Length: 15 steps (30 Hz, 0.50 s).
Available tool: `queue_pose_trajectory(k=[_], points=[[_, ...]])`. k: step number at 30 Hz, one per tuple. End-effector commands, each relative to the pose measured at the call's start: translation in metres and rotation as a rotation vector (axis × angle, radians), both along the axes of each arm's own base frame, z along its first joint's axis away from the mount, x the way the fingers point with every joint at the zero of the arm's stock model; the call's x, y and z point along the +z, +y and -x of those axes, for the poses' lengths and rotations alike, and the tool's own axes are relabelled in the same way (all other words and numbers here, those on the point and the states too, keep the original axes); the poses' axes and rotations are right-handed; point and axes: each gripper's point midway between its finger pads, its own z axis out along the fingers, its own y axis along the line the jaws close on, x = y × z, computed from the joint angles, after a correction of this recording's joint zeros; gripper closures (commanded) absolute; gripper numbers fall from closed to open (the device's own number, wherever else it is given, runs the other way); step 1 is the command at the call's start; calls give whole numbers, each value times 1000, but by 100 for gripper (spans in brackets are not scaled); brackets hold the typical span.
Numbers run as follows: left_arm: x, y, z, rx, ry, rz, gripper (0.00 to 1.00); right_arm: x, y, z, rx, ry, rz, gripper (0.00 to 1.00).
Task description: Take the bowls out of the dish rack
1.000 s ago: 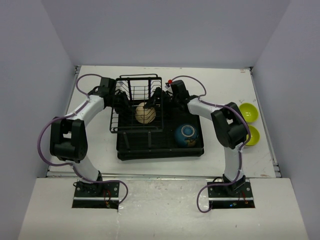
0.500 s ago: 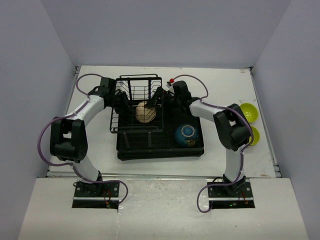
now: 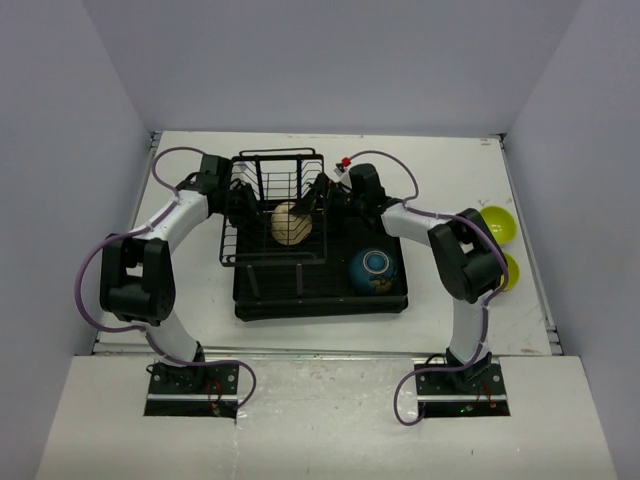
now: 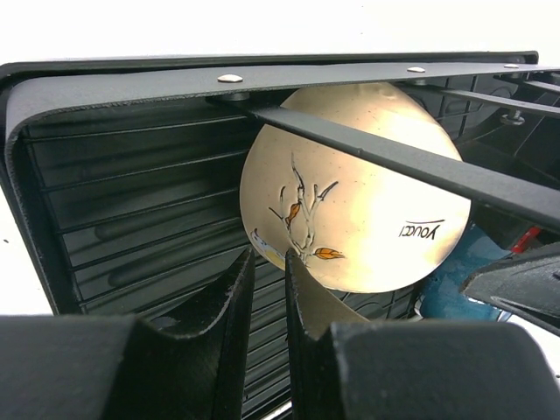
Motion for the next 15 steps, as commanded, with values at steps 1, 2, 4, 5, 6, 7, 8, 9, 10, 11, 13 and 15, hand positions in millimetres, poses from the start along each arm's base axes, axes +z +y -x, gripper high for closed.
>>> queue_pose_trajectory(k=[1, 2, 4, 5, 6, 7, 8, 9, 10, 11, 13, 15], points=[[-6, -11, 6, -40, 26, 12, 79, 63, 12, 8, 54, -151, -168, 1], [-5, -11, 6, -40, 25, 11, 79, 67, 12, 8, 50, -151, -187, 1], [-5, -11, 6, -39, 26, 13, 79, 71, 15, 12, 68, -153, -220, 1], [-5, -11, 6, -38, 28, 13, 79, 72, 15, 13, 61, -145, -247, 1], [-4, -12, 6, -40, 25, 15, 79, 72, 14, 13, 57, -143, -259, 1], [-4, -11, 5, -39, 25, 15, 79, 71, 14, 16, 58, -130, -272, 1], [-3, -11, 5, -38, 23, 16, 79, 74, 14, 16, 53, -143, -288, 1], [-3, -11, 5, -37, 24, 15, 79, 77, 14, 16, 50, -149, -298, 1], [-4, -11, 6, -37, 26, 14, 79, 76, 12, 17, 39, -143, -302, 1], [-4, -11, 6, -36, 26, 13, 79, 77, 12, 17, 34, -149, -308, 1], [-5, -11, 6, -34, 28, 12, 79, 77, 12, 17, 34, -137, -313, 1], [-4, -11, 6, -32, 28, 14, 79, 75, 12, 15, 19, -118, -319, 2]])
